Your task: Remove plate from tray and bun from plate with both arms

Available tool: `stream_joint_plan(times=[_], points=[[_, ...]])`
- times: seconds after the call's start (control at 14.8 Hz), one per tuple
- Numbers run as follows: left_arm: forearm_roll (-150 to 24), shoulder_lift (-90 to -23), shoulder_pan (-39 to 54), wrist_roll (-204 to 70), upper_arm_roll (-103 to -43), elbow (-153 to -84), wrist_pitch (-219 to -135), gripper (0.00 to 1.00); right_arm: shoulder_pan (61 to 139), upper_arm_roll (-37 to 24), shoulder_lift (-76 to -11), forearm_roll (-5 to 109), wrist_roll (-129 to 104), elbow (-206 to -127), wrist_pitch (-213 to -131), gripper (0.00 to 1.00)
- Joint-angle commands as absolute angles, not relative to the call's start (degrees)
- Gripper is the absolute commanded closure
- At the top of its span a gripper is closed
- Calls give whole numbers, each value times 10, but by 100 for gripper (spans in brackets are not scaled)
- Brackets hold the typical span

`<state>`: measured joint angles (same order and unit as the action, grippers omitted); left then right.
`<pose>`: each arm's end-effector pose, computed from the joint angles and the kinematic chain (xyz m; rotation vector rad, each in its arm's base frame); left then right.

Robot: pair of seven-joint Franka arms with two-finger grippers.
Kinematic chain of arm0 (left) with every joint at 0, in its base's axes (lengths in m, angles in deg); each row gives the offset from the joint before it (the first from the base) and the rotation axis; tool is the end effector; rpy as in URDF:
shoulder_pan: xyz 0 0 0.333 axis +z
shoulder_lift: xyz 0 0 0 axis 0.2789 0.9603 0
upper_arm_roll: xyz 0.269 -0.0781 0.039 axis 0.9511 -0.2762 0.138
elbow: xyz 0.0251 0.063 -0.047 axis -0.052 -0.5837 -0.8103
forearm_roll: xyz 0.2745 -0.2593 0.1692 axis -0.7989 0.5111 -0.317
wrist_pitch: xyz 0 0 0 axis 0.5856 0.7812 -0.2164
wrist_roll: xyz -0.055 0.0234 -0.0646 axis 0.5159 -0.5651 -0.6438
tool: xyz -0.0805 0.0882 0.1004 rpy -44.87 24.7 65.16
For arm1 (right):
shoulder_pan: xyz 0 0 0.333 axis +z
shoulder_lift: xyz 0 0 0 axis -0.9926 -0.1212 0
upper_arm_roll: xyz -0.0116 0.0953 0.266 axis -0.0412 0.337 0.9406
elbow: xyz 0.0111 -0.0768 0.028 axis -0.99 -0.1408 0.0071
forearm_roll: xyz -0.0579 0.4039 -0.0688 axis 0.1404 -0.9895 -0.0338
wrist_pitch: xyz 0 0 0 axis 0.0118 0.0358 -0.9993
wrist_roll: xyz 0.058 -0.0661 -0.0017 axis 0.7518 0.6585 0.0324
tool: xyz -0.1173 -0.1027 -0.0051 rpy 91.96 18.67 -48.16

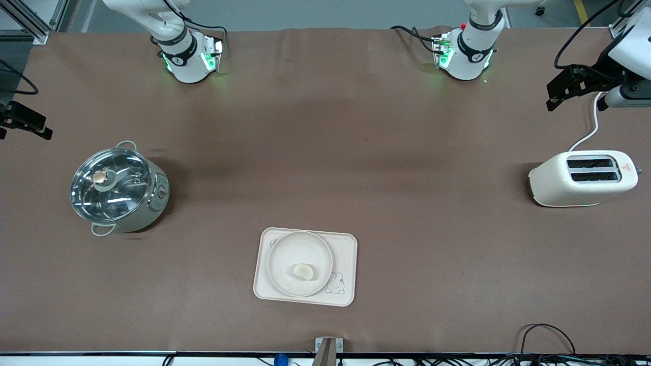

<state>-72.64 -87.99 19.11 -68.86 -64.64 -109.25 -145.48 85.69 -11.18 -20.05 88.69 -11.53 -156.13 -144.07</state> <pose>0.5353 -0.0659 0.5907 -3.1118 0.0608 -0.0315 0.5669 -0.0728 0.5541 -3.1411 0.0348 0.0240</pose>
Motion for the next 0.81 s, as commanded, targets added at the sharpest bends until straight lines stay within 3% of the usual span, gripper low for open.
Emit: stream_joint_plan(times=[0.0,0.61,0.74], points=[[-720,-878,194,-699,-645,-1081,-1445,0,857,-110,-192,885,-123,-1572,-1445,0],[-724,-862,193,-693,-645,-1072,-1446,0,872,-109,-210,871,-124,-1544,-1453,0],[-724,-857,192,-687,-645,-1072,-1448,0,890,-110,-236,829,-131,-1542,-1500,0]])
